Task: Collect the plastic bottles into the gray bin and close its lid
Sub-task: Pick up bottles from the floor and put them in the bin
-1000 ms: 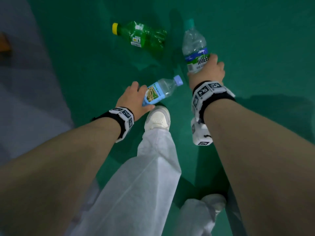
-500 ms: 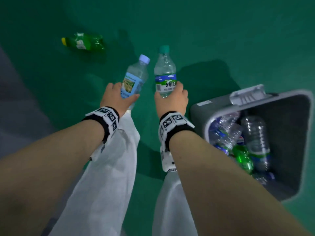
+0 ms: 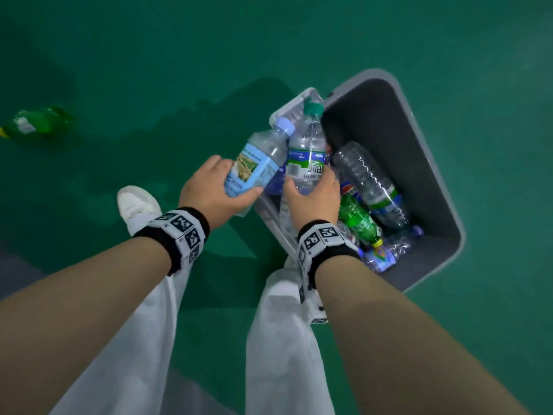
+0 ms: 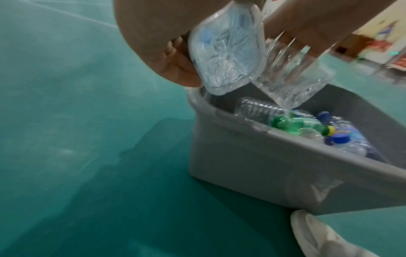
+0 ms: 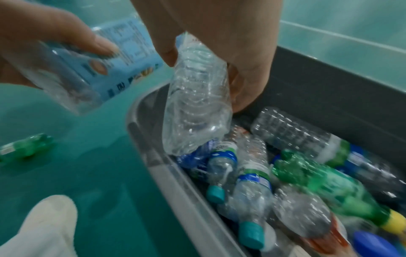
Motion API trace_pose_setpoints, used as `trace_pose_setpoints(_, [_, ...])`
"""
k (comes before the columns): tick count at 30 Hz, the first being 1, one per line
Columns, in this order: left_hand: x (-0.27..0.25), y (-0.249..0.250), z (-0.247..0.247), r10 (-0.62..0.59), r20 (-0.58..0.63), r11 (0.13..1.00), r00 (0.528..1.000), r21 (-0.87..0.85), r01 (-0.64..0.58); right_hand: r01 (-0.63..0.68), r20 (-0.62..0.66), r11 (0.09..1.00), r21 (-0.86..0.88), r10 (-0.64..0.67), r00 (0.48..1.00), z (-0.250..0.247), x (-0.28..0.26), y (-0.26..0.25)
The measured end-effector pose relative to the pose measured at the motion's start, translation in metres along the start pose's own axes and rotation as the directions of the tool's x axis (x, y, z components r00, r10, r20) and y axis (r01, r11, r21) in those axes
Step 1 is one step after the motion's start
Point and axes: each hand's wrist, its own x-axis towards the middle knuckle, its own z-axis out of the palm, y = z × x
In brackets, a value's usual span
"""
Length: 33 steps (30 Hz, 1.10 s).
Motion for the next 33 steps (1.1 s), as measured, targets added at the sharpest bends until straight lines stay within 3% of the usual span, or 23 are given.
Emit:
trace_pose_setpoints(5, [0.006,0.046,0.045,0.089,0.171,0.982,0.981,0.147,-0.115,-0.175,0.045,0.984,-0.023,0.176,0.983,-0.028,0.03,0.059])
trace_pose_setpoints(10, [0.03,0.072,0.088,0.008,0.189,0.954,0.982,0.292,-0.064,-0.264,0.108,0.96,-0.09,0.273,0.956,-0.052,0.07,0.09])
trace_pose_setpoints(15, [0.055,0.082,0.115,-0.165,0.158,0.925,0.974,0.368,0.097,-0.227,0.143,0.971,-0.072,0.236,0.961,-0.053,0.11,0.079])
trace_pose_setpoints(19, [0.071,0.086,0.132,-0.224,0.135,0.919,0.965,0.358,0.163,-0.188,0.142,0.982,-0.035,0.191,0.971,-0.046,0.133,0.072])
trace_pose_setpoints(29, [0.084,0.099,0.164,-0.299,0.126,0.934,0.946,0.241,0.263,-0.065,0.172,0.997,-0.034,0.069,0.983,-0.041,0.137,0.083])
trace_pose_setpoints(33, [0.083,0.101,0.161,-0.25,0.119,0.942,0.961,0.258,0.213,-0.069,0.132,0.997,-0.016,0.071,0.989,-0.041,0.131,0.08])
